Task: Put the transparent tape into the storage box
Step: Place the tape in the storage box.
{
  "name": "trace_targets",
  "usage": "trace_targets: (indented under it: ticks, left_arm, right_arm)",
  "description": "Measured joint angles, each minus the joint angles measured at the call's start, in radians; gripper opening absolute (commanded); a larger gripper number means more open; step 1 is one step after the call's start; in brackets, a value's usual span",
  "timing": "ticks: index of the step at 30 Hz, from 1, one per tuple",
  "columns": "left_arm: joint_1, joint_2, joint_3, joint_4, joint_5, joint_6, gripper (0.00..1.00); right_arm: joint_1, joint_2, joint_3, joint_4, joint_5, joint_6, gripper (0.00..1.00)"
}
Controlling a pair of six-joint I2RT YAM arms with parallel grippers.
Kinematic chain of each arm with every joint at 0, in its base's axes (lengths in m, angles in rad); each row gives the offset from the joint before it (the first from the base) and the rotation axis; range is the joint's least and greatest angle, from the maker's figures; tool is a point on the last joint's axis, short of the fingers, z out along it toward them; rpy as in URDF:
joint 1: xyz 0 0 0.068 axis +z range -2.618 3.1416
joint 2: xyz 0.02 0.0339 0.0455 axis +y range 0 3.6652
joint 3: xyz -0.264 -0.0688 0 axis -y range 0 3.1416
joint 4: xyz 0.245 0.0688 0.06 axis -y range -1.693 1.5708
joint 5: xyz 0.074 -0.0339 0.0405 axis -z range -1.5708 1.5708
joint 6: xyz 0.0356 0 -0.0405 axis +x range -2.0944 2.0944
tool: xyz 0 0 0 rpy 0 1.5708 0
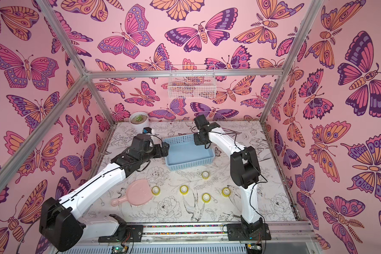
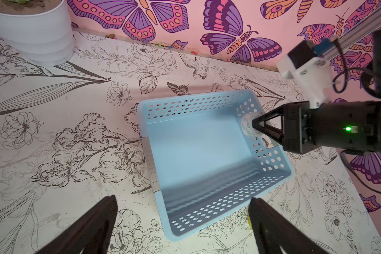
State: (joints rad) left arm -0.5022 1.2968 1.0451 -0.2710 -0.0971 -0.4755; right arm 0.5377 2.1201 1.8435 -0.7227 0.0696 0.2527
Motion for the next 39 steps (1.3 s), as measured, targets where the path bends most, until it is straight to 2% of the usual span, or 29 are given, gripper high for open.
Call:
trace_targets:
  ticks: [18, 24, 32, 39]
  left_arm:
    - [0.026, 0.000, 0.015, -0.019, 0.003, 0.000, 1.00]
    - [0.031, 0.000, 0.015, -0.022, 0.004, 0.000, 1.00]
    - [0.031, 0.000, 0.015, -0.022, 0.004, 0.000, 1.00]
    - [0.031, 0.000, 0.015, -0.031, 0.005, 0.009, 1.00]
  right_arm:
    - [0.002, 0.233, 0.140, 0.022, 0.093, -0.057, 0.00]
    - [0.002, 0.245, 0.142, 0.015, 0.119, -0.068, 0.19]
    - [0.002, 0.245, 0.145, 0.017, 0.133, -0.070, 0.31]
    - [0.002, 0.245, 0.193, 0.016, 0.133, -0.071, 0.32]
